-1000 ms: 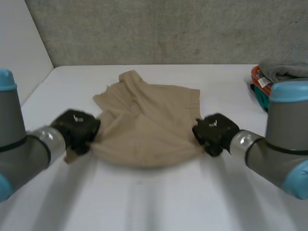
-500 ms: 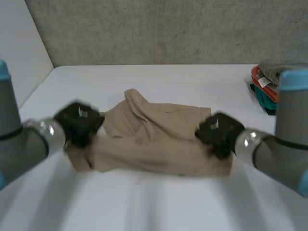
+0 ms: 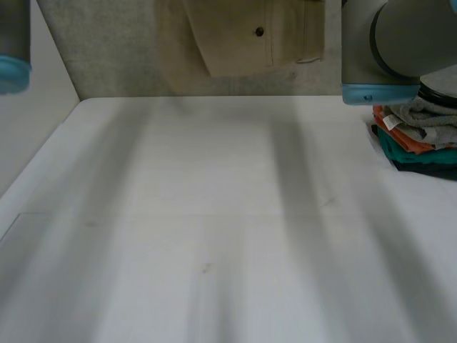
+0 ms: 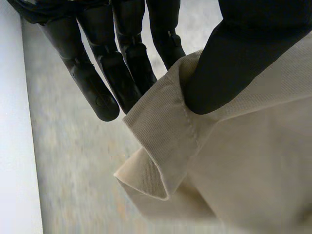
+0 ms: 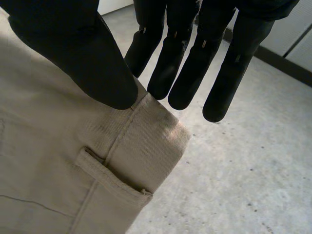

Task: Fold the laundry.

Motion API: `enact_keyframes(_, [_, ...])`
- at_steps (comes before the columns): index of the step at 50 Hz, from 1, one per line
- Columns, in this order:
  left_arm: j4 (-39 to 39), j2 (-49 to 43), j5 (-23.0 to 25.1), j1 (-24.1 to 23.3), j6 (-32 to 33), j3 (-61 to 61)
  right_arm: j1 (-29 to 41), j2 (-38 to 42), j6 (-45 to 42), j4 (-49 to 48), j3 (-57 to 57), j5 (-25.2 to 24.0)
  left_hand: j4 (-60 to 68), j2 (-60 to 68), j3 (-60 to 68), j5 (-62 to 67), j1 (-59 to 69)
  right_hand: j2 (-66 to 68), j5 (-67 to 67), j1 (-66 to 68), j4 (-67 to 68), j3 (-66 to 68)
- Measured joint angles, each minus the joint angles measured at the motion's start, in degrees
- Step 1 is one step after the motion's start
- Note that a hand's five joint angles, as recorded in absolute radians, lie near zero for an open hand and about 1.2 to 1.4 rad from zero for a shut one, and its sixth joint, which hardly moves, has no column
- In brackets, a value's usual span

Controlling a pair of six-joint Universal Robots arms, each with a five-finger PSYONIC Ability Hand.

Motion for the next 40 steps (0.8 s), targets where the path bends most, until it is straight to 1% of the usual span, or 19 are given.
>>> enact_keyframes(2, [-1.1,0.1,-0.3,-0.1,0.5,-2.4,-0.1,0.1,-0.1,1.3,0.9,-0.7,0.0,0.0,0.0,0.0,0.0,0.0,0.0,0.0,0.0,0.0])
enact_keyframes(8, [-4.0,1.3,0.5,-0.3,2.4,-16.5,-1.3,0.2,-0.8,9.7,8.1,-4.3,0.0,0.0,0.0,0.0,0.0,0.2,0.0,0.0,0.0,0.0])
enact_keyframes(11, [-4.4,1.7,1.7,-0.5,3.8,-25.4,-2.3,0.3,-2.0,15.6,15.3,-6.9,0.0,0.0,0.0,0.0,0.0,0.2,0.0,0.0,0.0,0.0])
enact_keyframes(15, [-4.0,1.2,4.2,-0.8,7.8,-38.5,-3.7,0.8,-5.0,21.8,26.1,-10.1,0.0,0.0,0.0,0.0,0.0,0.2,0.0,0.0,0.0,0.0])
enact_keyframes(16, [-4.0,1.1,4.3,-0.8,8.0,-39.0,-3.9,1.0,-5.6,22.5,27.8,-10.4,0.0,0.0,0.0,0.0,0.0,0.2,0.0,0.0,0.0,0.0])
enact_keyframes(18, [-3.8,-0.1,5.4,-0.7,11.3,-44.8,-4.6,2.0,-8.9,25.0,34.7,-11.8,-1.6,-1.7,-1.3,-0.5,-0.4,0.2,0.0,0.0,0.0,0.0])
enact_keyframes(20, [-3.8,-1.1,5.9,-0.6,13.5,-47.7,-5.0,2.7,-11.2,26.0,38.4,-12.3,-2.7,-2.6,-2.3,-1.0,-0.7,0.2,0.0,0.0,0.0,0.0])
enact_keyframes(21, [-4.1,-1.7,6.1,-0.5,14.8,-49.1,-5.2,3.0,-12.7,26.3,40.4,-12.4,-11.7,-11.7,-11.2,-9.7,-10.6,0.1,-0.4,0.0,-0.4,-0.3])
enact_keyframes(22, [-4.3,-1.9,6.2,-0.5,15.6,-49.8,-5.3,3.2,-13.5,26.5,41.4,-12.4,-16.1,-17.0,-15.6,-14.2,-15.7,-1.6,-1.6,-0.7,-2.1,-2.2])
enact_keyframes(23, [-4.7,-2.2,6.2,-0.5,16.4,-50.5,-5.3,3.3,-14.4,26.5,42.4,-12.3,-23.0,-24.1,-23.5,-21.1,-23.5,-5.6,-6.0,-3.5,-6.5,-6.2])
enact_keyframes(24, [-5.6,-2.3,6.1,-0.5,17.6,-51.3,-5.4,3.3,-15.5,26.5,43.6,-12.0,-33.2,-33.9,-32.3,-31.3,-34.0,-18.7,-18.2,-15.7,-19.2,-18.9])
enact_keyframes(25, [-6.0,-2.3,6.1,-0.5,18.2,-51.6,-5.5,3.2,-16.0,26.4,44.1,-11.8,-37.4,-37.2,-36.5,-35.6,-37.9,-22.4,-23.0,-19.1,-22.8,-22.5])
enact_keyframes(26, [-6.9,-2.0,6.0,-0.5,19.1,-51.9,-5.5,2.9,-16.3,26.4,44.6,-11.4,-40.0,-39.6,-39.0,-38.2,-40.0,-29.0,-29.9,-24.9,-29.4,-29.0])
enact_keyframes(27, [-7.3,-1.8,6.0,-0.5,19.4,-52.0,-5.5,2.6,-16.5,26.2,44.9,-11.1,-40.0,-39.6,-39.0,-38.2,-40.0,-32.1,-33.3,-28.3,-32.6,-32.2])
enact_keyframes(28, [-8.4,-1.0,5.9,-0.5,20.3,-52.3,-5.6,1.7,-16.4,26.1,45.4,-10.4,-46.4,-45.6,-45.1,-44.7,-44.0,-39.5,-41.3,-34.5,-40.3,-39.9])
enact_keyframes(29, [-9.2,-0.1,5.8,-0.5,20.9,-52.4,-5.7,0.9,-16.0,25.9,45.7,-10.0,-47.5,-46.8,-46.4,-45.9,-44.6,-42.1,-43.8,-37.1,-42.7,-42.3])
enact_keyframes(32, [-11.0,3.5,5.6,-0.2,21.8,-52.5,-6.2,-2.2,-13.5,25.8,46.7,-8.9,-51.0,-50.5,-50.1,-49.8,-48.0,-45.2,-48.8,-43.0,-47.6,-46.3])
enact_keyframes(34, [-11.8,6.3,5.7,0.3,21.9,-52.6,-6.7,-4.5,-11.0,25.8,47.4,-8.8,-51.6,-51.3,-50.7,-50.4,-48.6,-45.2,-49.4,-43.6,-47.8,-47.1])
enact_keyframes(40, [-12.8,11.2,7.3,2.7,21.5,-53.2,-8.9,-9.4,-4.9,26.4,49.5,-10.8,-51.2,-51.0,-50.5,-49.6,-48.2,-45.2,-49.2,-43.6,-47.8,-47.1])
